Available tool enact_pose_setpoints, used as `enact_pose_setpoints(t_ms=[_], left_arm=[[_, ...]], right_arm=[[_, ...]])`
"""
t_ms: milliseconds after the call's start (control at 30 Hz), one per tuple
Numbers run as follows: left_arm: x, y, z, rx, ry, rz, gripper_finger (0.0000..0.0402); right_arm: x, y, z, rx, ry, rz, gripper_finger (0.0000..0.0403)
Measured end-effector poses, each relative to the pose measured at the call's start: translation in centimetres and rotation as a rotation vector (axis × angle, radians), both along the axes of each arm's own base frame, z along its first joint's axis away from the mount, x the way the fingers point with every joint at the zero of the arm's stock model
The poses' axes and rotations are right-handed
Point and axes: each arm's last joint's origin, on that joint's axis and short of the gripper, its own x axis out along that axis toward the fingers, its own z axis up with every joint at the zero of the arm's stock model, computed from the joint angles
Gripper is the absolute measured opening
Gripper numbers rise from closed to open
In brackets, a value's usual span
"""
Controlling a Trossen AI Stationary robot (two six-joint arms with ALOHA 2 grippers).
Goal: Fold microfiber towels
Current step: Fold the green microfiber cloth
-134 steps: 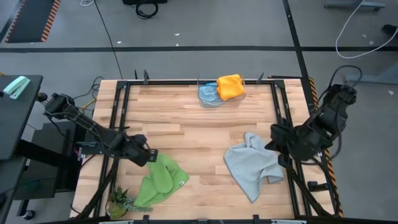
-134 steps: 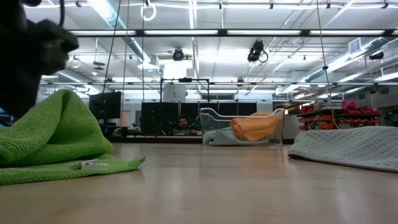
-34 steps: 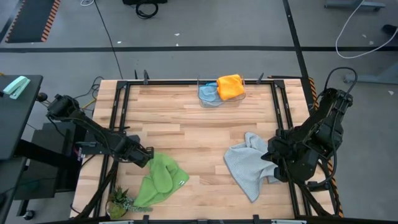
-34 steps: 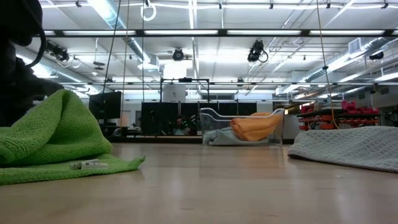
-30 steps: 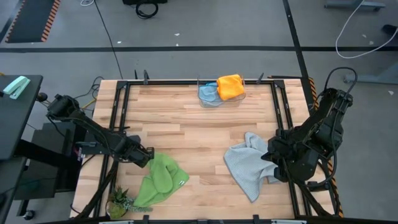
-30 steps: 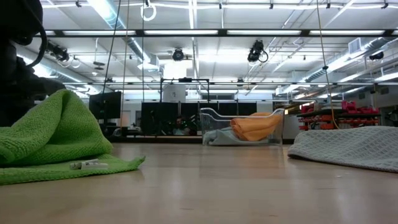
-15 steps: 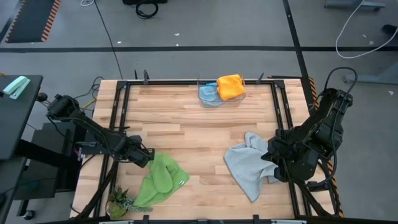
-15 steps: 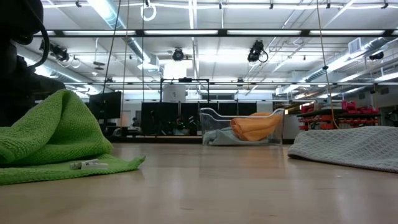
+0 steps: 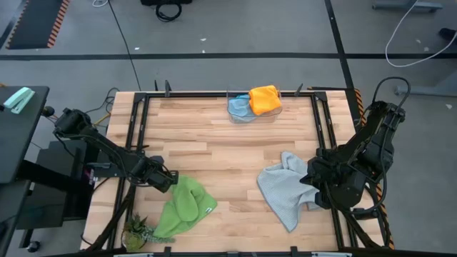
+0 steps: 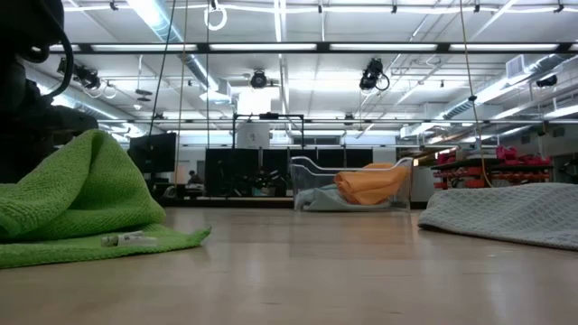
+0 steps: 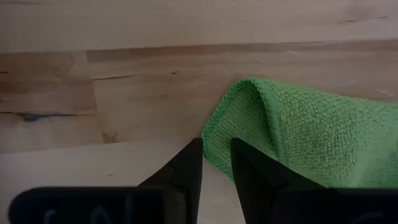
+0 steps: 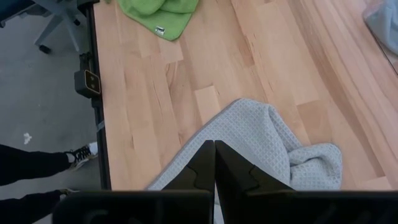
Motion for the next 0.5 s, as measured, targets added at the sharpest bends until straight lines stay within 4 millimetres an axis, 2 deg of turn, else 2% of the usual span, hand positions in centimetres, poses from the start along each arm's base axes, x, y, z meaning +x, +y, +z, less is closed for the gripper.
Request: enact_pose_setpoints(t_ms=[500], left_arm=[[0.22,-0.08,0.05,0.002,-0.030,0.004,0.0087]], right_arm=[[0.00,0.00,0.00,-0.005,0.000,0.006,0.0011]])
